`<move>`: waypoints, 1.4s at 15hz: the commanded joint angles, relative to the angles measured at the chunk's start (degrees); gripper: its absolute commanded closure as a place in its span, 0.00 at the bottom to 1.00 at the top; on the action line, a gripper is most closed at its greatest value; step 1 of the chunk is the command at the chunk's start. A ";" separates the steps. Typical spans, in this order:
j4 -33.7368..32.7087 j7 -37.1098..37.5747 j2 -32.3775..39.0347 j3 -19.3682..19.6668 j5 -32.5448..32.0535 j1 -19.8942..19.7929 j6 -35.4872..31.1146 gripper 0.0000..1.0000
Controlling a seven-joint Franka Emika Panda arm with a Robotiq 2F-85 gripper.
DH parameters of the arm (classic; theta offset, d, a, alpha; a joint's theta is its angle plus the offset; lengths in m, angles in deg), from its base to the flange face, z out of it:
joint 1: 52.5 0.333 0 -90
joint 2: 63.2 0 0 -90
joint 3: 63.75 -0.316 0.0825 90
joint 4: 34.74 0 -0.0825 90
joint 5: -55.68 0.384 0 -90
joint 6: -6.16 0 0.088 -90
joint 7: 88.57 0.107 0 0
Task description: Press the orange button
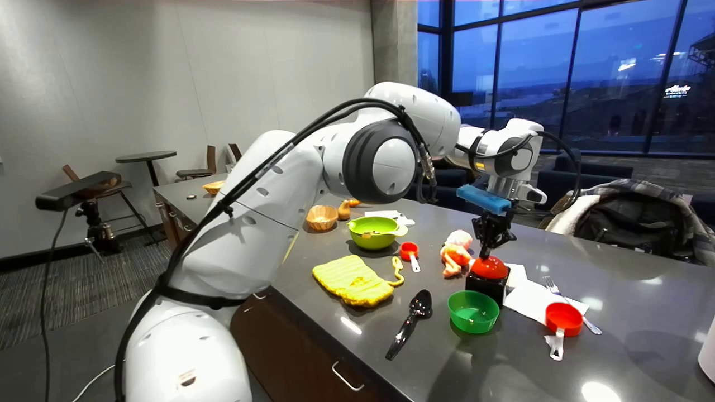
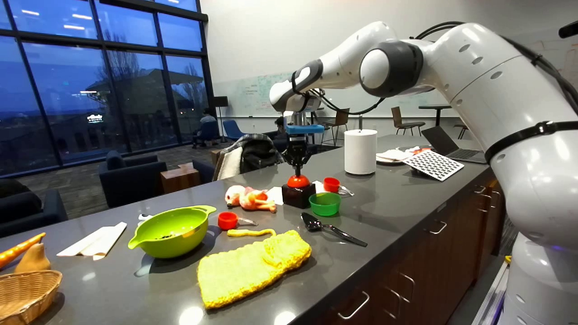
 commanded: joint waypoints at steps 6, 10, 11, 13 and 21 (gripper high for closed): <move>-1.07 -1.55 -1.99 0.01 -0.62 0.20 -0.37 1.00; -1.21 -1.97 -3.66 0.09 -0.90 0.36 -0.99 1.00; -0.87 -1.72 -4.29 0.19 -1.07 0.48 -0.98 1.00; 1.65 -1.42 -7.24 0.46 -1.89 0.95 -1.55 1.00; 14.87 -0.23 -21.32 0.56 -4.60 2.53 -3.73 1.00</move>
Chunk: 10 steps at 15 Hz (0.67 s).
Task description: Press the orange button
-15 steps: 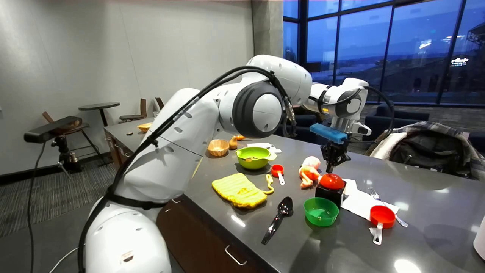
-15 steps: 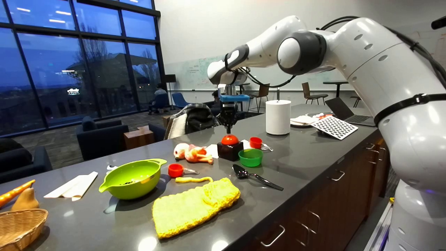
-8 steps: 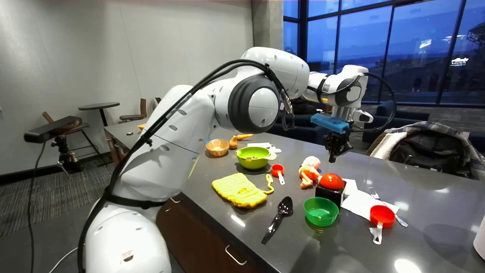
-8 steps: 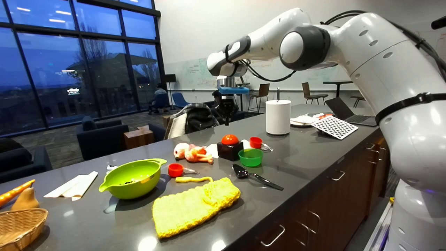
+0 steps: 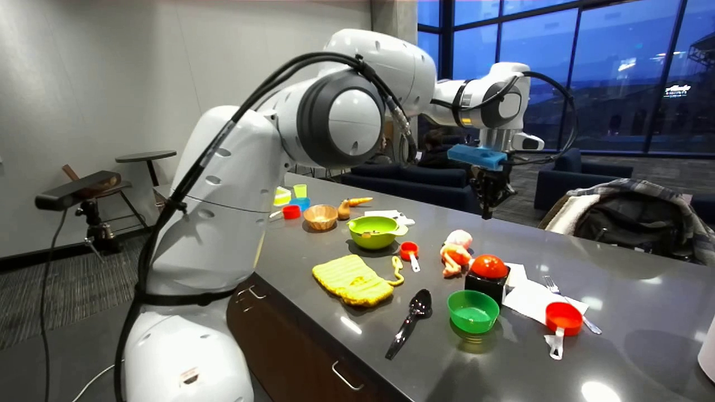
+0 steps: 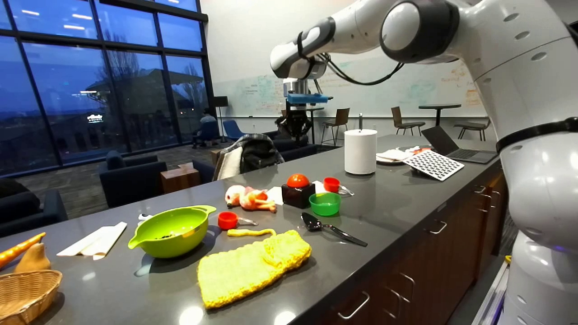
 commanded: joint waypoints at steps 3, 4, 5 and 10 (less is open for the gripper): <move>14.36 0.83 -13.62 -0.04 -0.56 1.83 -1.64 1.00; 15.93 0.95 -15.28 -0.19 -0.53 2.15 -1.35 1.00; 17.61 1.09 -16.86 -0.39 -0.48 2.53 -1.46 1.00; 23.31 0.31 -22.98 -2.10 0.02 4.76 3.58 0.73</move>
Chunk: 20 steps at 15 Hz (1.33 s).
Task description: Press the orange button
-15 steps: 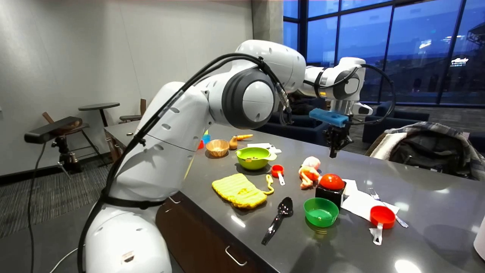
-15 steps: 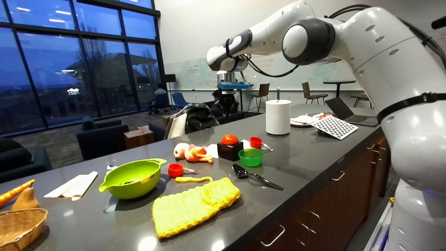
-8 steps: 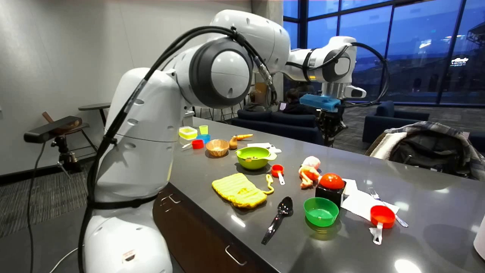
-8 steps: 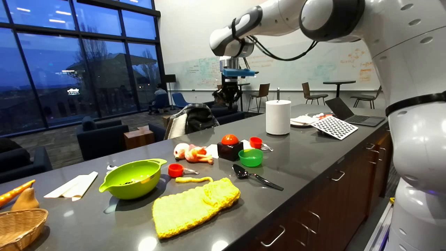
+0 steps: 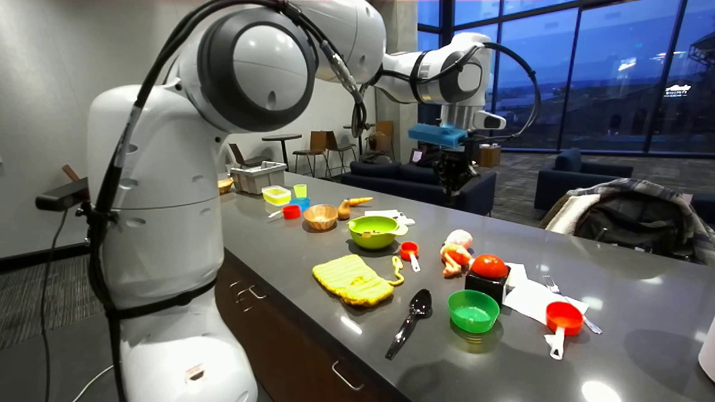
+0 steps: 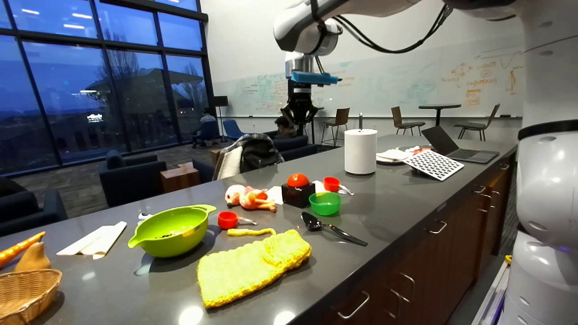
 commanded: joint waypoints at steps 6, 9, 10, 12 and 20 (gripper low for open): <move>6.08 1.74 -6.12 -4.02 -1.50 4.21 5.55 0.36; 5.50 1.66 -5.75 -5.19 -2.17 5.29 4.92 0.16; 5.35 1.35 -5.65 -5.51 -2.45 5.60 4.58 0.10; 4.87 0.92 -5.48 -6.12 -3.00 6.09 4.44 0.01; 3.24 -2.05 -5.11 -8.39 -3.94 8.22 2.73 0.00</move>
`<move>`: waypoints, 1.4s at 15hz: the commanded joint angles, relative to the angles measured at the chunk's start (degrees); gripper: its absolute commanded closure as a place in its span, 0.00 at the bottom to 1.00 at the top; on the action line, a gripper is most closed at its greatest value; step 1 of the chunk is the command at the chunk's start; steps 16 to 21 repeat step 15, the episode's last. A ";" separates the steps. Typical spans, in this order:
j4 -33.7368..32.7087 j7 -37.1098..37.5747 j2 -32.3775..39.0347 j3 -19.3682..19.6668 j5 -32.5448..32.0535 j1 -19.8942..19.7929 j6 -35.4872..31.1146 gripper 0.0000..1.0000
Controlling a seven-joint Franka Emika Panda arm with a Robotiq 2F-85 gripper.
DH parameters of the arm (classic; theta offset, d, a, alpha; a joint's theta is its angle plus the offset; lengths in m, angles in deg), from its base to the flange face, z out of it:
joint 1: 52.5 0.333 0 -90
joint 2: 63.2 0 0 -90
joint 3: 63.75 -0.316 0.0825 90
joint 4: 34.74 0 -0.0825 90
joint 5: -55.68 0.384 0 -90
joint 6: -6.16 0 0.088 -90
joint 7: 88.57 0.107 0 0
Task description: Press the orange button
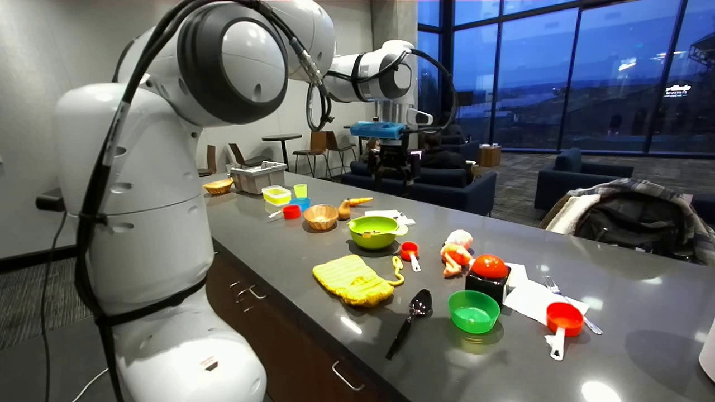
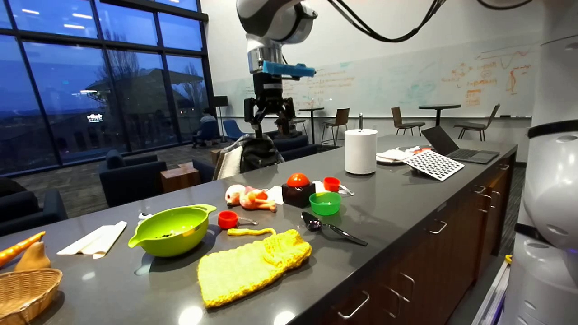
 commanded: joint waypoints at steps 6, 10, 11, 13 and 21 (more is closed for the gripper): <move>-1.31 -4.38 0.12 -1.86 -1.45 1.82 0.35 0.00; -1.35 -6.60 0.48 -2.60 -1.52 2.53 0.44 0.00; -1.29 -7.25 0.48 -2.77 -1.36 2.68 0.40 0.00; -1.28 -8.41 0.68 -3.04 -1.18 2.96 0.37 0.00; -1.40 -9.56 0.88 -3.20 -0.95 3.16 0.50 0.00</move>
